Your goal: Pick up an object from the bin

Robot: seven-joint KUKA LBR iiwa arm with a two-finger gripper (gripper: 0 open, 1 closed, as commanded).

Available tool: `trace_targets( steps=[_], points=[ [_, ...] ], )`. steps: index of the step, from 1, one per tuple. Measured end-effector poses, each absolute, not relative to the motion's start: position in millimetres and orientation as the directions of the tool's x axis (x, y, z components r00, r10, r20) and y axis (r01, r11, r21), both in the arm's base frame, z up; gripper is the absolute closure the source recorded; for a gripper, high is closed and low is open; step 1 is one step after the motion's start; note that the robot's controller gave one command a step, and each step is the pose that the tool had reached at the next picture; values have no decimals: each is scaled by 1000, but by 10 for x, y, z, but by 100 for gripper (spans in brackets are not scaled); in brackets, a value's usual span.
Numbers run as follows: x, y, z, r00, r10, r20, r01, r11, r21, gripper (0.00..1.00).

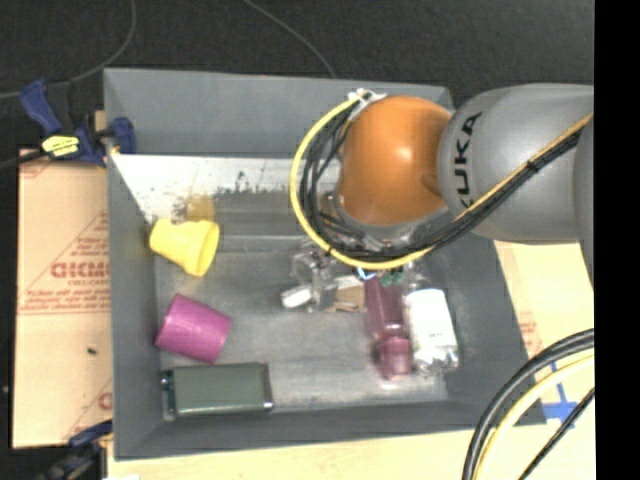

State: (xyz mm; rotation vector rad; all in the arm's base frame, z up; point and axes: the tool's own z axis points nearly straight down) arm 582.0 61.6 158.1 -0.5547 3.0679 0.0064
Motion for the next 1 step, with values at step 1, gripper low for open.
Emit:
trace_targets(
  steps=[1],
  points=[
    [5960, 559, 1520, -940, -338, -42, -338, 941, -2, 100]
  ],
)
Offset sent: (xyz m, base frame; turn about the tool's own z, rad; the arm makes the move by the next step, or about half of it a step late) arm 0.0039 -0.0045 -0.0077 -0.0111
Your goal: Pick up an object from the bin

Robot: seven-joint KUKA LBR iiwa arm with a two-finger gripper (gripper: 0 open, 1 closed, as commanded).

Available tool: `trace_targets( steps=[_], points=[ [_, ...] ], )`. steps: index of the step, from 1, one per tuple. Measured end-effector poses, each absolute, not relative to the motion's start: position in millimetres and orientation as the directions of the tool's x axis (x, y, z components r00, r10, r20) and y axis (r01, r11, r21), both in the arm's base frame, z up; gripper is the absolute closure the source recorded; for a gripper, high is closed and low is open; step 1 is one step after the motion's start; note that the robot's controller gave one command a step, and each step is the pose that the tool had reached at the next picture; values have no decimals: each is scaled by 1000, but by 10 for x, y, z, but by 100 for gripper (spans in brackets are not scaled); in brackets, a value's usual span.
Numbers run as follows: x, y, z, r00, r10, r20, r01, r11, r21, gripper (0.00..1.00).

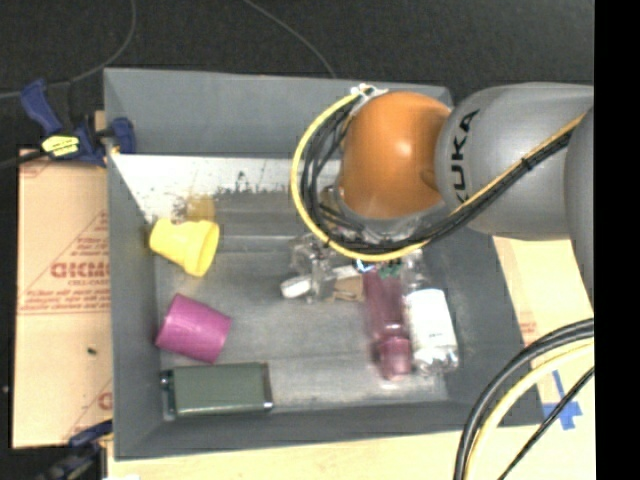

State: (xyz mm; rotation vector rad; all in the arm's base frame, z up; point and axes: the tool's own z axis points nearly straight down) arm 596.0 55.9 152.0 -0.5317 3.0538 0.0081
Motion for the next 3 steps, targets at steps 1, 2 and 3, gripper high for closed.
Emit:
trace_targets(
  steps=[1, 2, 3],
  points=[
    [5947, 561, 1095, -940, -338, -35, -338, 941, 2, 100],
    [5934, 585, 1950, -941, -336, -37, -336, 942, -1, 100],
    [6045, 572, 1529, -946, -320, -46, -320, 947, 0, 100]
  ],
)
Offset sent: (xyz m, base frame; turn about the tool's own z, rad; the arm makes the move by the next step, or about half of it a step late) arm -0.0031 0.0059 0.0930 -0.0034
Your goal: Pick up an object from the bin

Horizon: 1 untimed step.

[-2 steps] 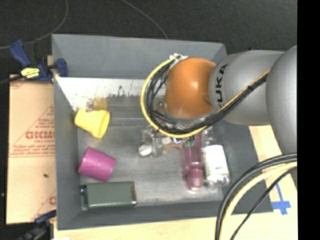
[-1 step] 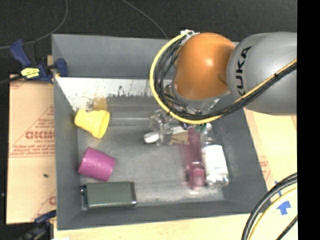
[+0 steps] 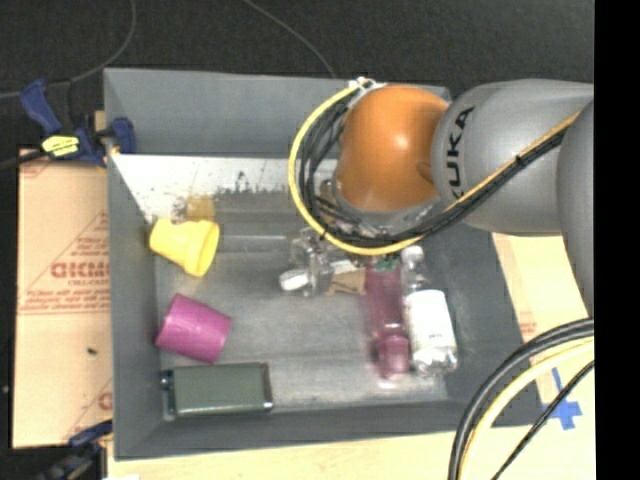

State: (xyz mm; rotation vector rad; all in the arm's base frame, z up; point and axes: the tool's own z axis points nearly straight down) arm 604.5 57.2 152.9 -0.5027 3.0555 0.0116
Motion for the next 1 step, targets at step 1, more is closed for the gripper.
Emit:
trace_targets(
  steps=[1],
  points=[
    [6066, 591, 1247, -944, -327, -35, -327, 945, 2, 100]
  ],
)
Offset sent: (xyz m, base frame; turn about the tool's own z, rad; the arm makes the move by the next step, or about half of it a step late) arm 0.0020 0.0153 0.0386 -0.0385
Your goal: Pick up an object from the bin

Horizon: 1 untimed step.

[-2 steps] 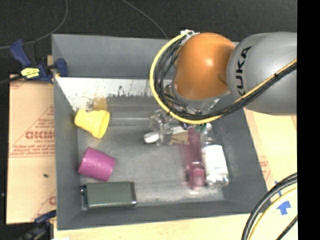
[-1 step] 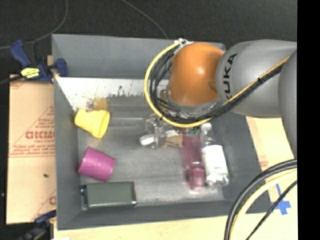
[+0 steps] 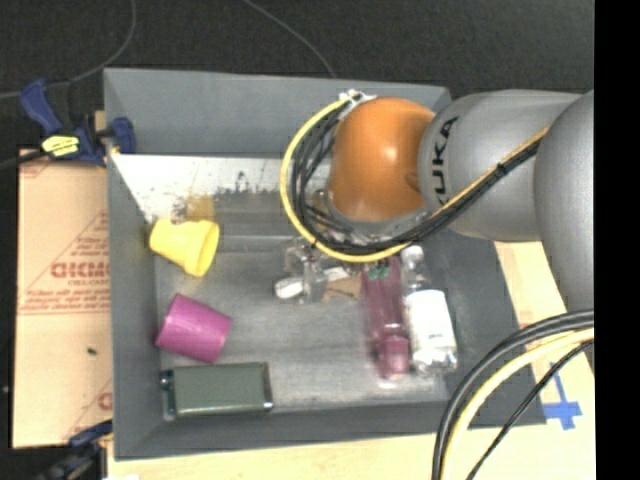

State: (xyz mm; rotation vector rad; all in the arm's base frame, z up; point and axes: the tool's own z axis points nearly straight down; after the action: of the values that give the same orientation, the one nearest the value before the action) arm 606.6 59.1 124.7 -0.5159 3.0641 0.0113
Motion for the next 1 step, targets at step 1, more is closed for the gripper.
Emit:
trace_targets(
  steps=[1],
  points=[
    [6089, 717, 1966, -935, -351, -55, -352, 936, -4, 100]
  ],
)
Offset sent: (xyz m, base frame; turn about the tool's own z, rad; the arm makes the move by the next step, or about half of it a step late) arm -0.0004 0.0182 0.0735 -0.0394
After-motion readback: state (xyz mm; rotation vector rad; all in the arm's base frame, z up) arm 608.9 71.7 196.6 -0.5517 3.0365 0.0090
